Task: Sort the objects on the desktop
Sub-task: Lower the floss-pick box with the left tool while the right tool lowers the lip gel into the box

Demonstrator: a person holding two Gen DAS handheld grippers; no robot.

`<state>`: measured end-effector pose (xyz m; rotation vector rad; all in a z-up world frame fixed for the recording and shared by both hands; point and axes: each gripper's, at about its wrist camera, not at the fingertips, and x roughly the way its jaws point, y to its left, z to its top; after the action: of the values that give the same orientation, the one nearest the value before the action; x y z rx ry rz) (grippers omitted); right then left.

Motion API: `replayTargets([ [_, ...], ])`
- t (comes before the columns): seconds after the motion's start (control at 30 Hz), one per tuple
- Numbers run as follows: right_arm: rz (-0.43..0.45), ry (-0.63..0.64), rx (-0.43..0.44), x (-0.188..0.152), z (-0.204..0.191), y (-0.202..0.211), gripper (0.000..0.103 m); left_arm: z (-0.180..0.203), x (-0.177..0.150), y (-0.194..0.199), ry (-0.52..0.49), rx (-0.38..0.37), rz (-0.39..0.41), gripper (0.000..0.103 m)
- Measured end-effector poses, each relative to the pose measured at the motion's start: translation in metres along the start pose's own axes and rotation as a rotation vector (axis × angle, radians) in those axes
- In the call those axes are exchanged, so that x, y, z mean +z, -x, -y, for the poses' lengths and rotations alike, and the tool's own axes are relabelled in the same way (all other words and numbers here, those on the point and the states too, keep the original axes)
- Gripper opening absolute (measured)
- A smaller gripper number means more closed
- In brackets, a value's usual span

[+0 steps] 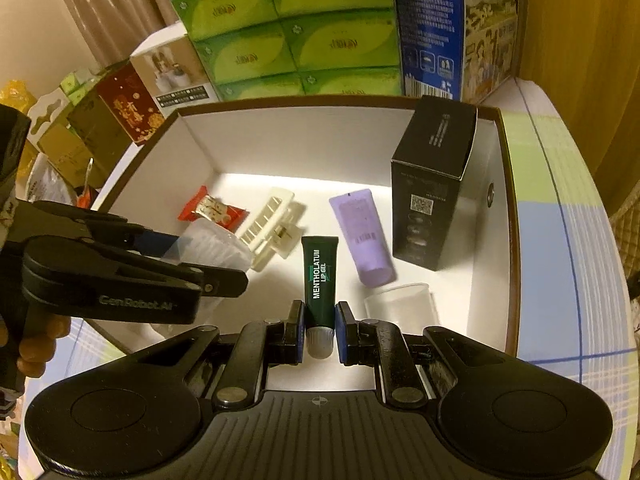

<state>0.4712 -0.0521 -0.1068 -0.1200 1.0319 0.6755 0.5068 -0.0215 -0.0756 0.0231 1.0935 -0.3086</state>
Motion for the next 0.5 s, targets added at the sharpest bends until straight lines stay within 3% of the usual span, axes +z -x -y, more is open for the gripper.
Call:
replayTargets([
  [0.5,-0.043,-0.013,-0.013,0.001,0.003,-0.014,0.012,0.004,0.006,-0.037,0.005,0.032,-0.081,0.052],
])
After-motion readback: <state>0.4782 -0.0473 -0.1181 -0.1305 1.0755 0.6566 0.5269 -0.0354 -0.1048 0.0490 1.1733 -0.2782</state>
